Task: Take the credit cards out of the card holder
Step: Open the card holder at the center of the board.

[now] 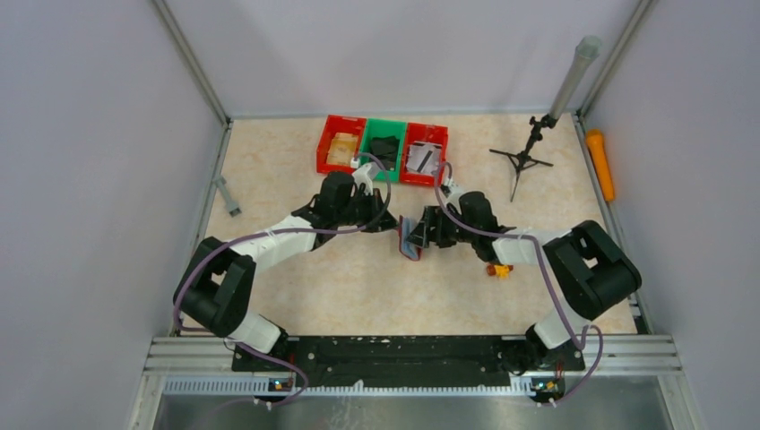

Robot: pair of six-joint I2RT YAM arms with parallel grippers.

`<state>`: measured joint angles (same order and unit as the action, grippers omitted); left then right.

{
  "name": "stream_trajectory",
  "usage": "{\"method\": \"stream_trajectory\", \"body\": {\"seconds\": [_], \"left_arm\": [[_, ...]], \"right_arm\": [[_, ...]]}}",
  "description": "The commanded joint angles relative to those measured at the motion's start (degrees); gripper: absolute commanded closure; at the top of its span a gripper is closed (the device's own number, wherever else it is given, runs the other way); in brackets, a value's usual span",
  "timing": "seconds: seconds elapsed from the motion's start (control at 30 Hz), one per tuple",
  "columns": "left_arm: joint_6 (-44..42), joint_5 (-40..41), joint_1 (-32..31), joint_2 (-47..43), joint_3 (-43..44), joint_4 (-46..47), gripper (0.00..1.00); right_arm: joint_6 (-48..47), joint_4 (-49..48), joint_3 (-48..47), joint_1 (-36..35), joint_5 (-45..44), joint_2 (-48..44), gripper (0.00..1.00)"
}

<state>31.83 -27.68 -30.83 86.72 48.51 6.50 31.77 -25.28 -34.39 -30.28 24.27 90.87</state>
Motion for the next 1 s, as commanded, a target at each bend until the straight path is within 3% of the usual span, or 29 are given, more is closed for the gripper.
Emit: {"method": "stream_trajectory", "body": {"seconds": [0.0,0.47,0.7,0.97], "left_arm": [[0.07,-1.23,0.13,-1.83,-0.3,3.37,0.99],[0.02,-0.64,0.14,-2.04,-0.34,2.87,0.99],[-0.02,-0.49,0.12,-1.91,-0.16,2.72,0.99],[0.04,-0.77,0.07,-1.98,-0.19,2.88,0.99]], "right_arm": [[-1.62,2.13,-3.83,-0.83,-1.57,1.48,0.23],[-3.48,11.07,-6.86,-0.83,-10.04,2.99,0.35],[-3.05,10.95,-4.78,-0.83,-15.5,-1.72,0.2],[-1.95,-1.09,-0.04,-0.84,-5.19,-5.02,0.08]]}}
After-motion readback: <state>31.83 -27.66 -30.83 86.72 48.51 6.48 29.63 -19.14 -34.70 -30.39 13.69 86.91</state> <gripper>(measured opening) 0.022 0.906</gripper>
